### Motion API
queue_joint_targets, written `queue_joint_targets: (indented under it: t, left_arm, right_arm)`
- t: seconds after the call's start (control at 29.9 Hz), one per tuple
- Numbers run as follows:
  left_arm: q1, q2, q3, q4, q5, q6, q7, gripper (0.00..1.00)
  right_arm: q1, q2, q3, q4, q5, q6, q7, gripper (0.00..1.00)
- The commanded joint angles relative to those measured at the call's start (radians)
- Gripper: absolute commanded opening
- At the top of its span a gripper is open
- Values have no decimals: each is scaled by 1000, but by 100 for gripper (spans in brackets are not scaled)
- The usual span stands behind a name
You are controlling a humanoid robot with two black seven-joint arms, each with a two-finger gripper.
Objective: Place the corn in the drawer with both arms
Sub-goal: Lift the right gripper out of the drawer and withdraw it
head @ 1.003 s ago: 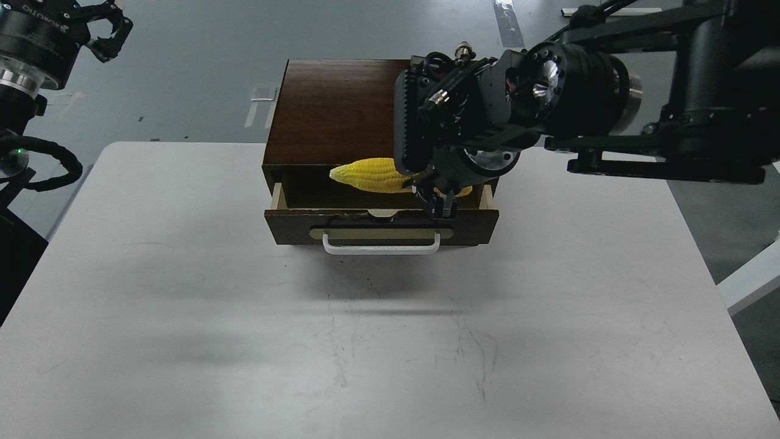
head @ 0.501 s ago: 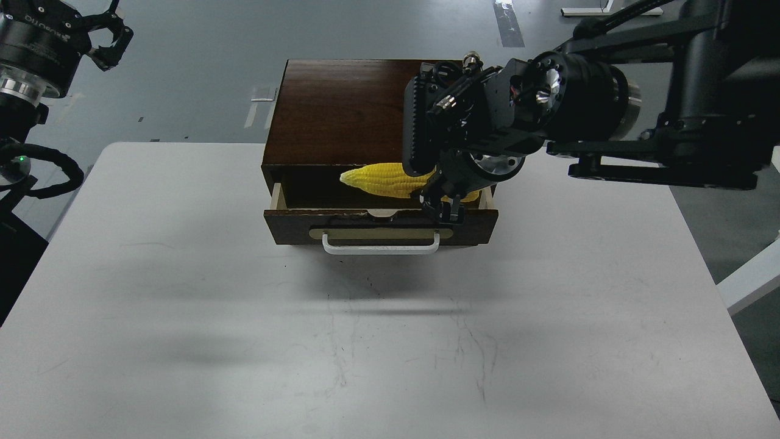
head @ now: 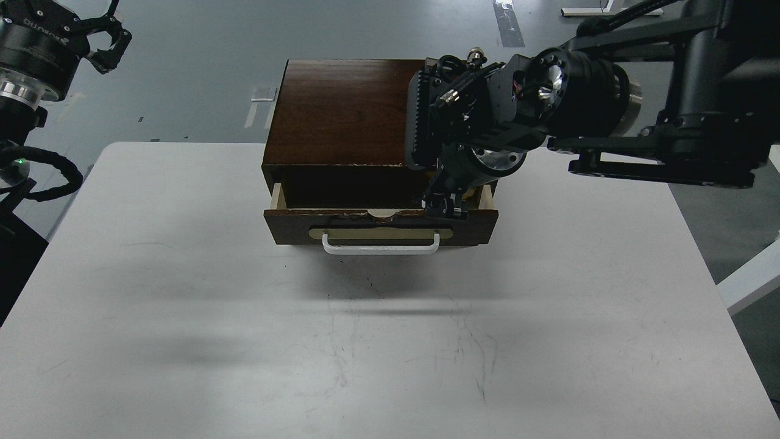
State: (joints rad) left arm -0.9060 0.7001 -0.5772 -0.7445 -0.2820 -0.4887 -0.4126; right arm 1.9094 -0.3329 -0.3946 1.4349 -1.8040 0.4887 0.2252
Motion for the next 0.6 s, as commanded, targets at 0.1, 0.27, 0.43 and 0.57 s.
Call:
queue_joint_targets:
  t: [0.1, 0.27, 0.43, 0.57]
  left_arm:
    - [6, 9, -1, 10, -8, 0, 0, 98]
    - [21, 10, -1, 17, -9, 0, 2, 98]
    - [55, 4, 0, 19, -11, 0, 2, 98]
    - [78, -10, 2, 25, -9, 0, 2, 98]
  right_arm:
    - [-61, -57, 212, -108, 283, 0, -29, 100]
    - [-66, -152, 263, -165, 529, 0, -32, 100]
    - [-147, -262, 307, -287, 883, 0, -30, 100]
    - [-248, -316, 359, -356, 1128, 0, -30, 100]
